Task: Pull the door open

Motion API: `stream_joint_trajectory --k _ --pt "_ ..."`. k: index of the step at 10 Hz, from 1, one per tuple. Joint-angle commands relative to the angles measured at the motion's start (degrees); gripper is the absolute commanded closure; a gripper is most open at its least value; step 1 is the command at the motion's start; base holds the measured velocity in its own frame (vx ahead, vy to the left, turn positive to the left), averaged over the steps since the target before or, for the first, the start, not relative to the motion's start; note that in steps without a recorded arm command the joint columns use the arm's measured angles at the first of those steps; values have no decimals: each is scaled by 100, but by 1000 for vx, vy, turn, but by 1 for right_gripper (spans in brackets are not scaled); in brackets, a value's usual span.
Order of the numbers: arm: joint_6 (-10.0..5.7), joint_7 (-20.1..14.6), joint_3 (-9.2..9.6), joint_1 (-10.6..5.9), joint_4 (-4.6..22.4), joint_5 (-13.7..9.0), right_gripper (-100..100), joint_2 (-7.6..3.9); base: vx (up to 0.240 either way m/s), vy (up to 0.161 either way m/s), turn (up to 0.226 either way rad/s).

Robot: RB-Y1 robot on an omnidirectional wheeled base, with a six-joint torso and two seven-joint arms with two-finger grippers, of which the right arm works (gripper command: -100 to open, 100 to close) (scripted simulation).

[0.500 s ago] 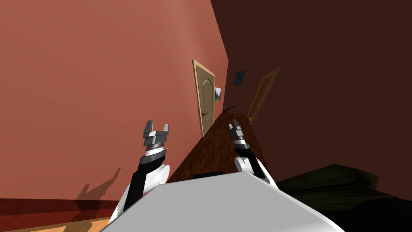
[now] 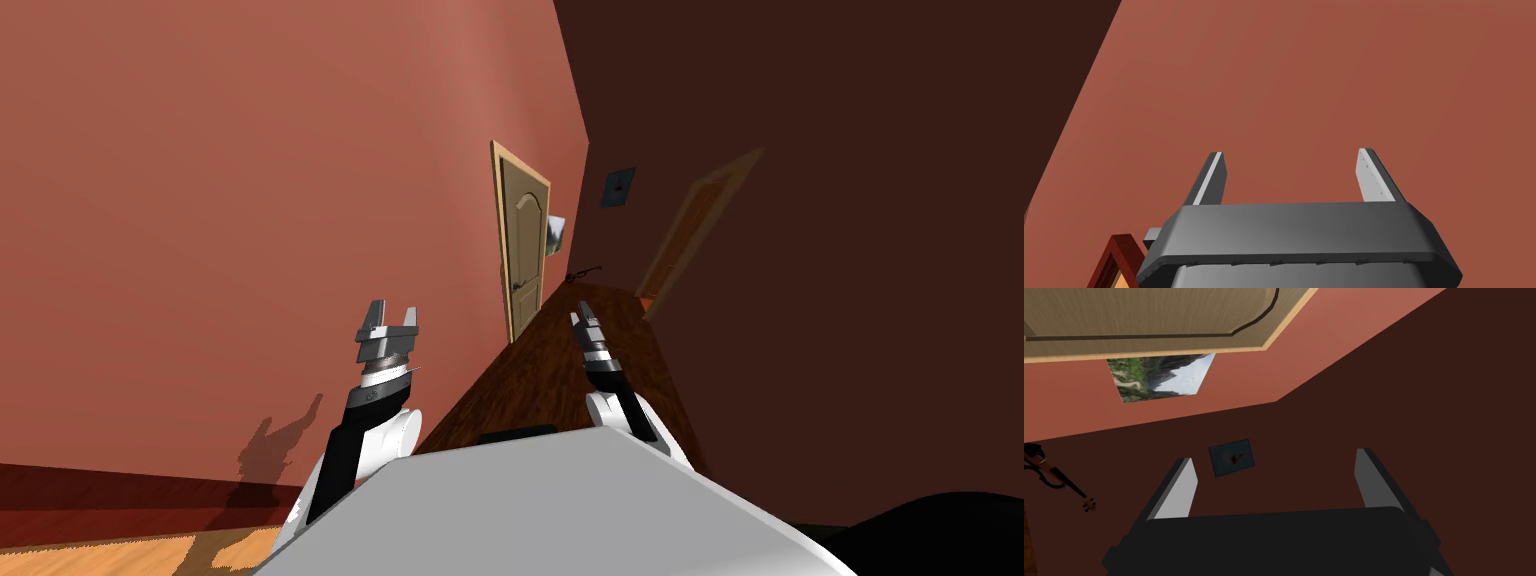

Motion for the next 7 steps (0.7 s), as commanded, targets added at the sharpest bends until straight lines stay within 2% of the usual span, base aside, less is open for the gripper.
stream_joint_trajectory --k 1,2,4,7 --pt "-79 -104 -68 22 158 75 -100 -29 211 -108 207" --pt "-129 -167 -120 21 278 118 -100 -48 195 -97 293" --pt "-207 -262 -200 19 460 185 -100 -77 132 -64 173" --pt "-355 -445 -351 16 807 311 -100 -122 138 -84 237"
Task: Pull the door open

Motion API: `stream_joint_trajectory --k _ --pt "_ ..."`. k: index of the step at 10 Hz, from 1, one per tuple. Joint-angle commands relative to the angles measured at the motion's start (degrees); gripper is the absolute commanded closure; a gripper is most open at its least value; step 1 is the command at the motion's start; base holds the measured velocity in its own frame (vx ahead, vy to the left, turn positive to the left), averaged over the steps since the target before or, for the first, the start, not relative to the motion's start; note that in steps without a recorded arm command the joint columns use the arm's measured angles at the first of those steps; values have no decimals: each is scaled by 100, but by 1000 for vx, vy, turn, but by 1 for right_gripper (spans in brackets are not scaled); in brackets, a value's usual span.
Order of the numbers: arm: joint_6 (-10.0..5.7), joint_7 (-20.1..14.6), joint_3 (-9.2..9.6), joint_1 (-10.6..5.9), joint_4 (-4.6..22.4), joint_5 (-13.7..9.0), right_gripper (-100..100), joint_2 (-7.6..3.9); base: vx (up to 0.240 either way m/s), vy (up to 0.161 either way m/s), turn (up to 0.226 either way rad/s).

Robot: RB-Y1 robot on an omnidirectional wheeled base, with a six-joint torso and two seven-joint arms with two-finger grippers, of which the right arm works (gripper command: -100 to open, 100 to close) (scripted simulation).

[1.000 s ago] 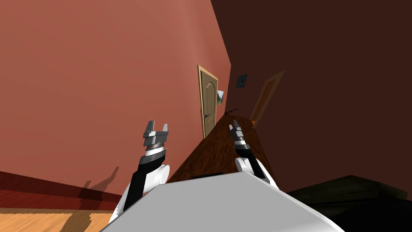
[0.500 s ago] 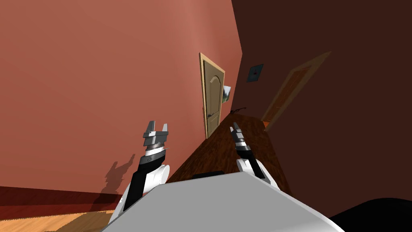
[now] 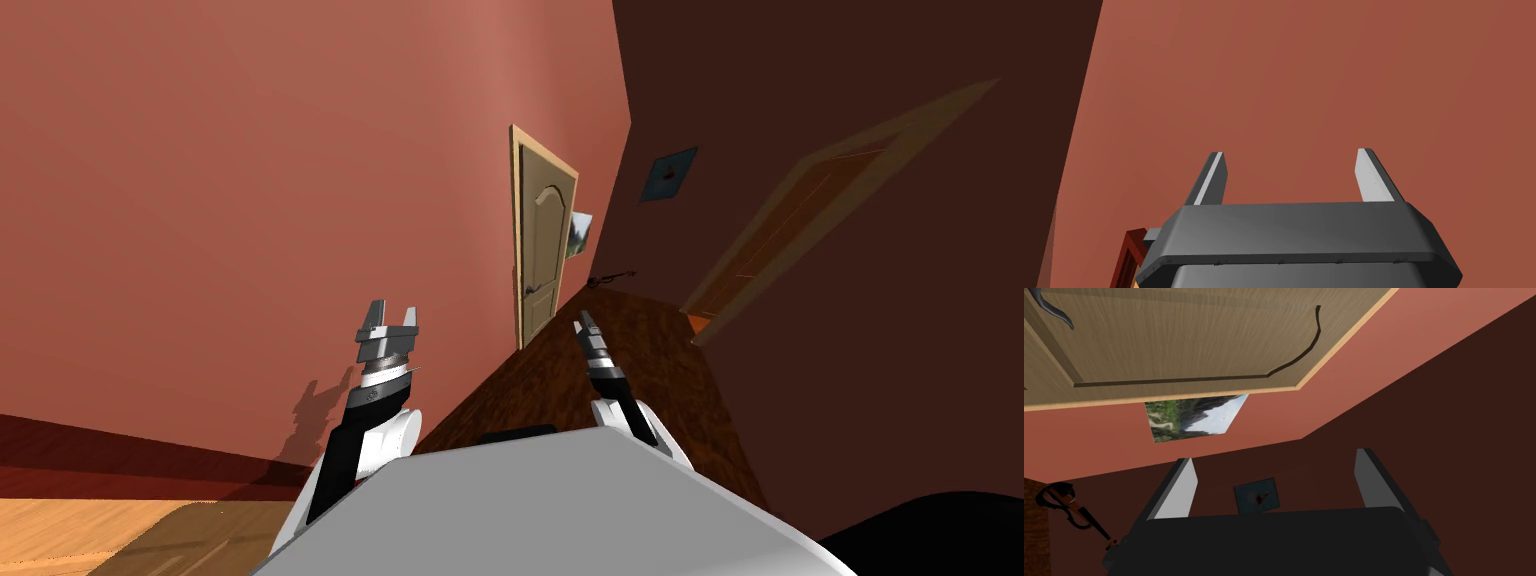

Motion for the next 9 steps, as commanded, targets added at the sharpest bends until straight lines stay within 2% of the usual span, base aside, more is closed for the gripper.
stream_joint_trajectory --k 1,4,7,9 --pt "-85 -141 -120 -27 232 74 -100 -44 159 -102 327" --pt "-216 -302 -254 -29 539 186 -100 -75 139 -112 229" --pt "-424 -559 -467 -34 1027 364 -100 -113 137 -132 339" --pt "-532 -692 -577 -36 1279 456 -100 -128 100 -145 244"
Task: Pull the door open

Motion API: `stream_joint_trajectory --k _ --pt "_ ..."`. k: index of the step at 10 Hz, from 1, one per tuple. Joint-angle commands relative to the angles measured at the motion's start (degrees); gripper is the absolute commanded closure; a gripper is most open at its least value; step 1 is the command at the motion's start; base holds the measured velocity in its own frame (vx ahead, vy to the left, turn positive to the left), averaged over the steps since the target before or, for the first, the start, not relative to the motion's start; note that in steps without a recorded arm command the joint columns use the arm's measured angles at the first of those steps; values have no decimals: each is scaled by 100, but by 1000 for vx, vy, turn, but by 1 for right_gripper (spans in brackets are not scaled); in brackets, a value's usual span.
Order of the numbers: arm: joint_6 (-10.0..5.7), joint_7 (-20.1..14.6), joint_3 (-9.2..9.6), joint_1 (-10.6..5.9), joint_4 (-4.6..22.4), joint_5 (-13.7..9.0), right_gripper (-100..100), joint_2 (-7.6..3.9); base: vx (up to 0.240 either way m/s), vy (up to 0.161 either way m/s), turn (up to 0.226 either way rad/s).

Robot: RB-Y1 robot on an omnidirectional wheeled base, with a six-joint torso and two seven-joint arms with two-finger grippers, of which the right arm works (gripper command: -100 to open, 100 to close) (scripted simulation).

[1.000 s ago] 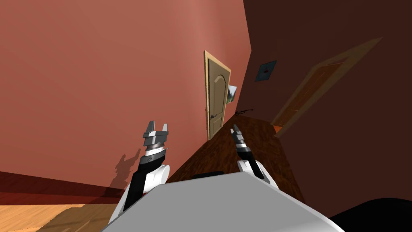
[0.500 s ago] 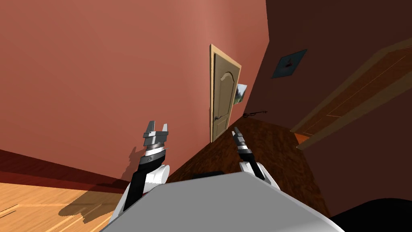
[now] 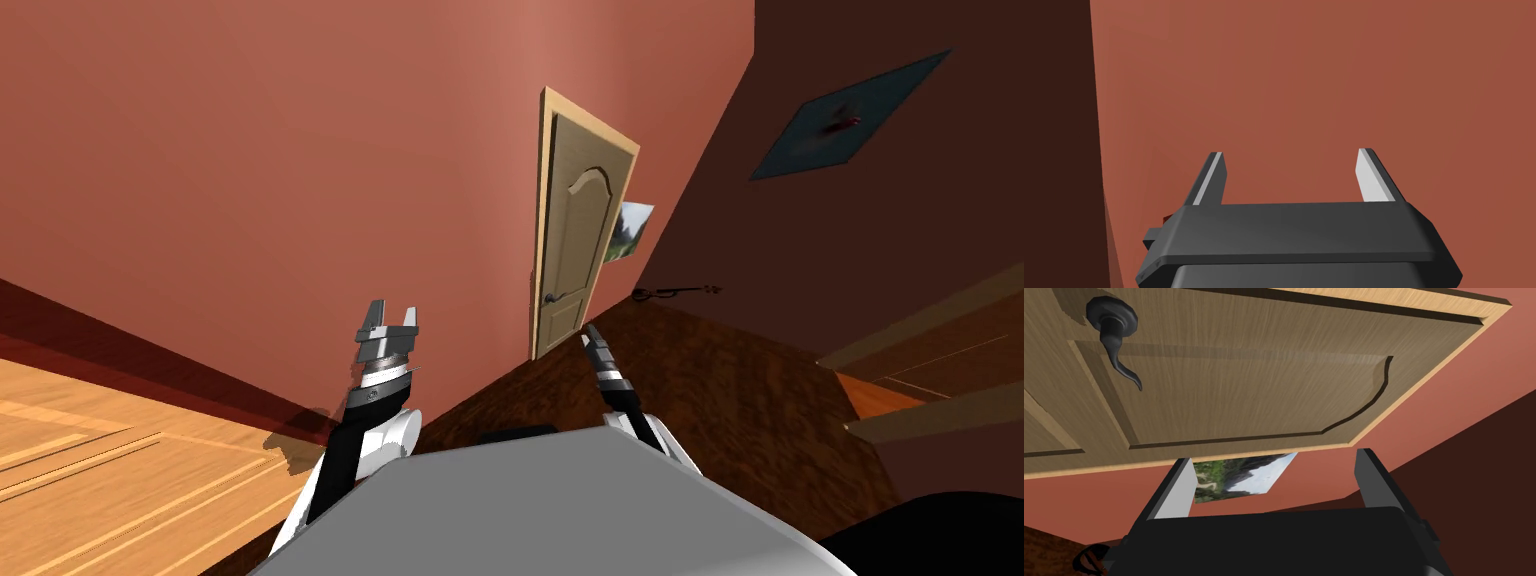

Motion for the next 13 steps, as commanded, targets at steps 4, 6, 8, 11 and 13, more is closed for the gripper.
stream_joint_trajectory --k 4,6,8,11,13 --pt "-219 -272 -226 -45 546 192 -100 -22 68 -112 220" --pt "-291 -360 -300 -47 714 253 -100 -30 82 -111 184" --pt "-397 -490 -408 -49 961 344 -100 -40 64 -112 248" --pt "-569 -702 -583 -52 1365 491 -100 -53 77 -164 293" --pt "-700 -864 -717 -55 1671 602 -100 -60 77 -194 309"
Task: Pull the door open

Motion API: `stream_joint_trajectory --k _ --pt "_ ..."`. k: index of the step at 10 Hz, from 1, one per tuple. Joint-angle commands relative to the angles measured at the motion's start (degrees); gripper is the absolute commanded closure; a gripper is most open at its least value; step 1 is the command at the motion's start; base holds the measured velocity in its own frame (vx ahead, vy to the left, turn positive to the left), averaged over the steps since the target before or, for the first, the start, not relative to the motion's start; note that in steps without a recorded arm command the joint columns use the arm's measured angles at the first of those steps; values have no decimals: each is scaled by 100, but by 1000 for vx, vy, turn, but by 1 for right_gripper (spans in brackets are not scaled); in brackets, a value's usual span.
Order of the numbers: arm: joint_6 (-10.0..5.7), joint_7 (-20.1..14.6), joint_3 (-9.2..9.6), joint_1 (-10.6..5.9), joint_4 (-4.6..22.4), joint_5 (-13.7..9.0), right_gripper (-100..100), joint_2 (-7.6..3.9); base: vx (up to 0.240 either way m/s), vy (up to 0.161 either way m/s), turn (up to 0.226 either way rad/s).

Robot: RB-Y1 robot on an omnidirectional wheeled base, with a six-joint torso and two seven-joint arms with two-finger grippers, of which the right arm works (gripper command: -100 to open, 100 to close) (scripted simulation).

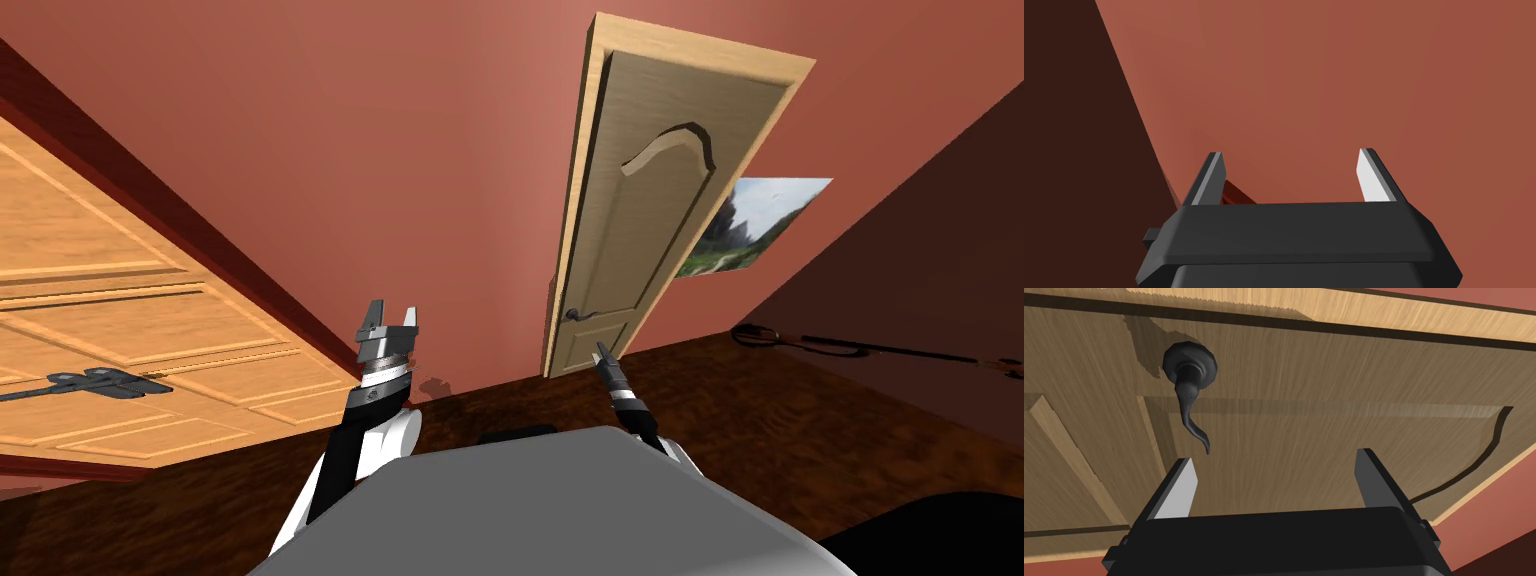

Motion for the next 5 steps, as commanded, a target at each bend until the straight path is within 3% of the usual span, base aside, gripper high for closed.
stream_joint_trajectory --k 1,3,5 --pt "-112 -101 -80 23 191 60 -100 -3 80 -176 215" --pt "-171 -174 -141 22 329 111 -100 -6 32 -114 129" --pt "-288 -318 -260 19 603 210 -100 -10 41 -141 258"
